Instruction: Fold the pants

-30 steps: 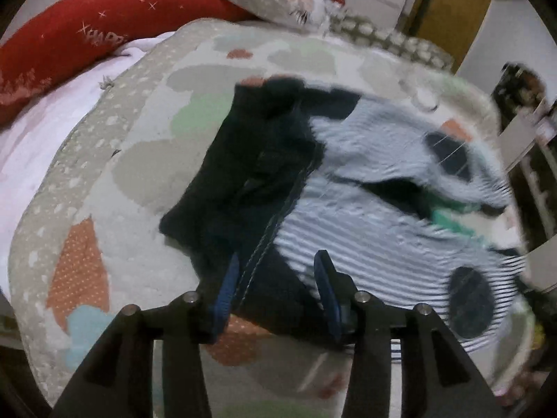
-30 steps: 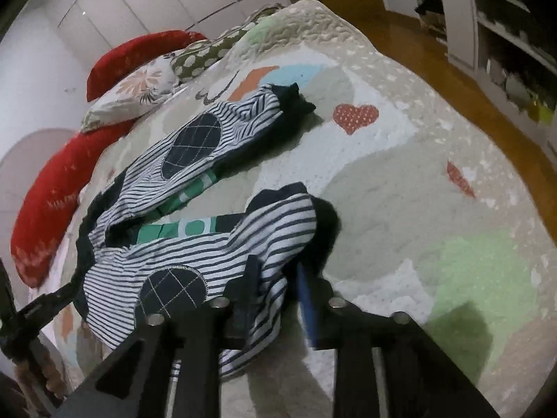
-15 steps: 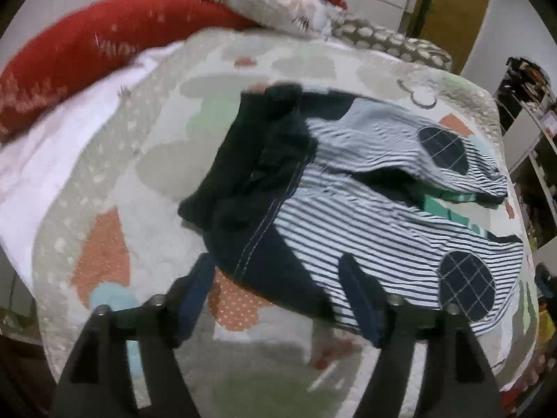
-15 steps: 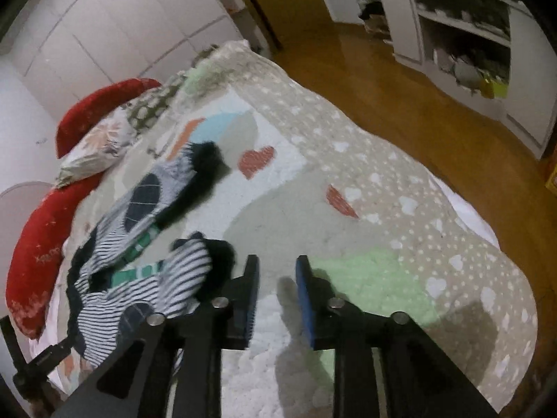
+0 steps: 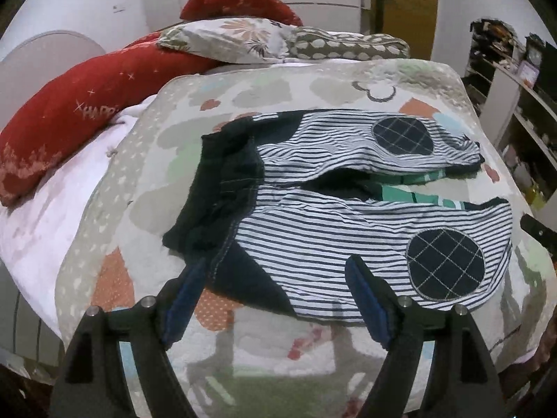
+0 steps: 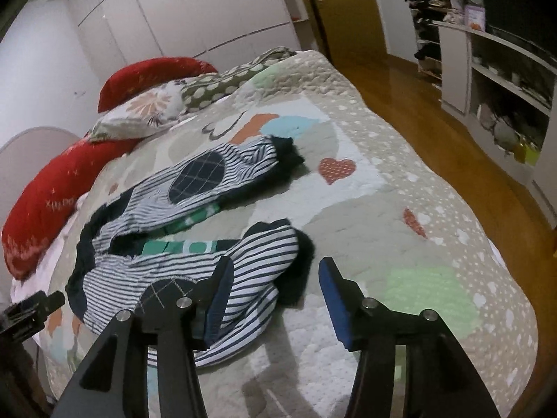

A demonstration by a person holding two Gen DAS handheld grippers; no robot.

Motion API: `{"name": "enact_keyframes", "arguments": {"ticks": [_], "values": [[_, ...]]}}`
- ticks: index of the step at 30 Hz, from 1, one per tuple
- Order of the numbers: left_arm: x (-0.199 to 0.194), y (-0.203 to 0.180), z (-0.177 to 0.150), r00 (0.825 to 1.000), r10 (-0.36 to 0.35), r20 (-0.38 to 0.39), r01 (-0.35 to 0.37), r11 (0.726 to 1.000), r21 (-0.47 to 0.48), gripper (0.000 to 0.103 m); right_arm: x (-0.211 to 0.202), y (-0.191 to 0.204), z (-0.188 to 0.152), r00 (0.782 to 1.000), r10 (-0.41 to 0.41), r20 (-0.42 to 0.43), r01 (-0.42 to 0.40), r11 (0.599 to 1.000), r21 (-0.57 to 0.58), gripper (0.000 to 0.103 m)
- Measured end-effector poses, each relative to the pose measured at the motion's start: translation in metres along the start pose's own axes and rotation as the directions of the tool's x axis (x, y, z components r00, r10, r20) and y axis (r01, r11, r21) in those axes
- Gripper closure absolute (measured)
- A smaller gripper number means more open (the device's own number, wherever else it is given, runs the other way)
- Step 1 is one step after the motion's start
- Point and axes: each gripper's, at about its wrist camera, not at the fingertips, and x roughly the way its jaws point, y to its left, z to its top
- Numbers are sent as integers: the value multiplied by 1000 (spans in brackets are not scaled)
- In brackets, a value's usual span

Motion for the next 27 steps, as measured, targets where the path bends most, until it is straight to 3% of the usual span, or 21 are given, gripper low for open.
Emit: {"name": "enact_keyframes", "arguments": {"ticks": [8, 12, 20, 27], "values": [[11, 4, 4, 999, -29, -19, 29, 1000, 6, 23, 11, 8, 3, 999, 29, -43, -30, 999, -24, 47], [15, 9, 24, 996, -89, -7, 89, 996, 20, 23, 20, 10, 22, 997, 36, -72, -40, 998, -54, 46], [69, 6, 113, 975, -217, -47, 221, 970, 101, 23, 59, 28, 90, 995, 5, -95, -26, 976, -215, 39], [148, -12, 177, 940, -299, -166, 320, 940, 115, 23, 130, 53, 148, 974, 67, -215, -128, 951, -281, 38]]}}
